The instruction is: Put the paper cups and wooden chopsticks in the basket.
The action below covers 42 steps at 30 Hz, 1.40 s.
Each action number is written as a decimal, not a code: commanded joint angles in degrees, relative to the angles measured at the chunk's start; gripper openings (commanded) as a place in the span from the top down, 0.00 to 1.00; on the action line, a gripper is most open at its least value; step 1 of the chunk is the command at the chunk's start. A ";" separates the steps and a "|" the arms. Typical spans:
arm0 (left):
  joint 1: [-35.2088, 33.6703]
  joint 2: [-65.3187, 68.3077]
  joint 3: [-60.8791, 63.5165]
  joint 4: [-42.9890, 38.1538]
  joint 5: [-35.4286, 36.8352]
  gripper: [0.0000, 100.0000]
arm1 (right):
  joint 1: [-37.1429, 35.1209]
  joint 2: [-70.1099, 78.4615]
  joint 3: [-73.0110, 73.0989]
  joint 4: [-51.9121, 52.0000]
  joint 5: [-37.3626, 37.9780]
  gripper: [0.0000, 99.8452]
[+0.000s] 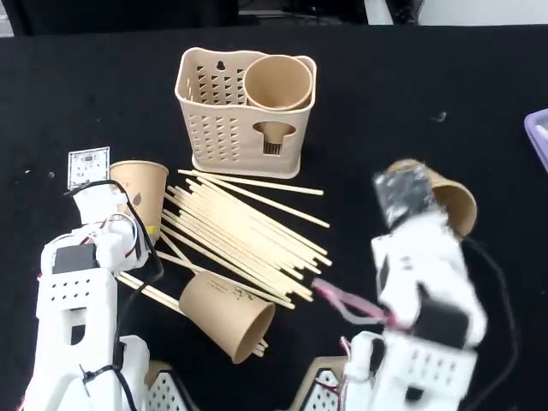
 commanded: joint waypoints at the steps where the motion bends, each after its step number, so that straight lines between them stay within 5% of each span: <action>1: -0.40 -0.70 -0.66 -1.14 0.00 0.78 | 1.67 17.71 -13.85 6.95 0.79 0.99; 14: -0.40 -0.79 -3.30 -0.18 0.44 0.78 | 1.76 38.90 -23.16 8.97 0.88 0.99; 25: -0.40 -0.79 -15.34 11.16 0.18 0.78 | 0.79 48.66 -24.84 6.86 3.96 0.98; 32: -0.48 -5.63 -14.46 12.22 0.09 0.78 | -0.26 51.03 -26.33 6.42 4.04 0.81; 35: -0.48 -11.52 -13.23 13.63 0.00 0.78 | -1.67 51.03 -26.33 6.42 4.04 0.87; 37: -0.48 -16.18 -11.03 13.45 0.00 0.78 | -2.37 50.77 -26.33 5.19 4.04 0.99; 42: -0.40 -27.34 -4.09 10.46 0.00 0.78 | -1.76 50.77 -26.42 2.37 4.04 0.99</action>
